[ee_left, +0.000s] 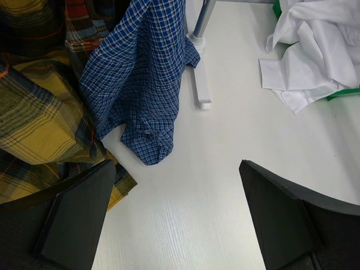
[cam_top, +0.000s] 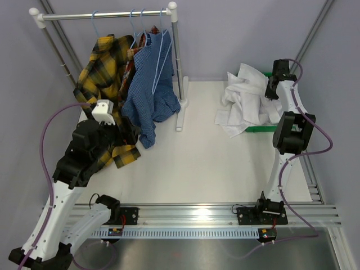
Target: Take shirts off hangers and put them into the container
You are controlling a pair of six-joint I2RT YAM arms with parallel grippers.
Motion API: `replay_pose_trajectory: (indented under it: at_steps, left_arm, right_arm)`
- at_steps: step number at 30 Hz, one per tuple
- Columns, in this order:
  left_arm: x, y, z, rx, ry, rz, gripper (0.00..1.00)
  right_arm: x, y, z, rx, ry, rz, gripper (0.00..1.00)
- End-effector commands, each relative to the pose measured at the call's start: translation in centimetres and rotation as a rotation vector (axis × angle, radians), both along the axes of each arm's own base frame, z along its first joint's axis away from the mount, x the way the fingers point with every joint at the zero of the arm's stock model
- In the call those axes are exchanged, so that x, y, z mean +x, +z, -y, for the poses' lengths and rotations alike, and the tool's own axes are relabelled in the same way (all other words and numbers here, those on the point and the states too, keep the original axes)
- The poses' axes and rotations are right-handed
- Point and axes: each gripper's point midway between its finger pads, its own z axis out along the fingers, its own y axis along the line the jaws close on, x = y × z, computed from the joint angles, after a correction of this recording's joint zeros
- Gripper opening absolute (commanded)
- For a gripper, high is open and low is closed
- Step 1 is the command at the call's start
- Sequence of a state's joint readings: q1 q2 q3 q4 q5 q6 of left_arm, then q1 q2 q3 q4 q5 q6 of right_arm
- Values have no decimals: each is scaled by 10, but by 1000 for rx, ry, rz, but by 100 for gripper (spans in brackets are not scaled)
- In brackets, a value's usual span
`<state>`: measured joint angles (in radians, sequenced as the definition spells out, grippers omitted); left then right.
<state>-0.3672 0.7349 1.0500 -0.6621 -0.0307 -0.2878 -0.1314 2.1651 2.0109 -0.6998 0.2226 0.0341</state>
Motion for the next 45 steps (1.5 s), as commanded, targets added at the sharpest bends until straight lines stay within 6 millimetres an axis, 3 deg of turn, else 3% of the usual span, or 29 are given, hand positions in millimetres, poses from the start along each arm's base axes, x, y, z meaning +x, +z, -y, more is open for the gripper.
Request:
replay_pose_trajectory:
  at_steps: [1, 3, 6, 10, 12, 13, 16, 17, 18, 19, 20, 23, 25, 27, 28, 29, 31, 32, 33, 36, 41, 45]
  left_arm:
    - [2, 2, -1, 1, 1, 15, 99]
    - [2, 1, 0, 1, -2, 12, 99]
    - [1, 1, 0, 2, -2, 14, 99]
    - [1, 0, -1, 6, -4, 15, 99]
    - [1, 0, -1, 7, -4, 14, 99]
    - [1, 0, 0, 6, -5, 15, 99]
    - [1, 1, 0, 7, -7, 16, 99]
    - [1, 3, 0, 5, -7, 20, 99]
    - [1, 3, 0, 6, -8, 20, 99]
    - [2, 3, 0, 8, -7, 21, 99]
    - [3, 6, 0, 10, -6, 26, 99]
    - [4, 6, 0, 12, -7, 24, 99]
    - [7, 7, 1, 18, -8, 23, 99]
    - [8, 10, 2, 16, -10, 25, 99]
    - [9, 10, 2, 17, -10, 22, 99]
    - [9, 11, 2, 17, -11, 22, 99]
    - [10, 13, 3, 12, -15, 24, 99]
    - [10, 12, 4, 12, -16, 21, 99]
    - [10, 14, 4, 9, -17, 24, 99]
    - [9, 12, 5, 3, -18, 19, 99]
    - [8, 9, 5, -3, -18, 12, 99]
    - [7, 8, 5, -7, -19, 12, 99]
  right_arm:
    - [-10, -34, -1, 71, -43, -111, 0]
    - [-25, -57, 0, 97, -64, -198, 0]
    - [-44, -76, 6, 115, -110, -272, 0]
    - [-65, -84, 21, 139, -218, -324, 0]
    - [-67, -78, 26, 164, -245, -314, 1]
    - [-64, -75, 24, 172, -229, -296, 5]
    - [-54, -38, 17, 195, -176, -171, 36]
    - [-57, -35, 12, 206, -162, -155, 45]
    - [-57, -2, 8, 212, -136, -72, 59]
    - [-51, 16, 5, 208, -113, -1, 64]
    - [-57, 40, -1, 204, -87, 54, 72]
    - [-63, 79, -24, 188, -11, 153, 80]
    - [-65, 92, -40, 152, 45, 181, 87]
    - [-70, 97, -78, 140, 139, 184, 89]
    - [-72, 95, -91, 140, 163, 180, 90]
    - [-77, 89, -123, 143, 229, 162, 90]
    - [-80, 81, -147, 138, 274, 144, 91]
    - [-85, 67, -159, 138, 295, 114, 91]
    - [-89, 60, -181, 133, 337, 99, 92]
    - [-97, 25, -206, 116, 350, 17, 93]
    - [-101, -39, -223, 126, 266, -113, 94]
    - [-100, -69, -213, 84, 96, -167, 96]
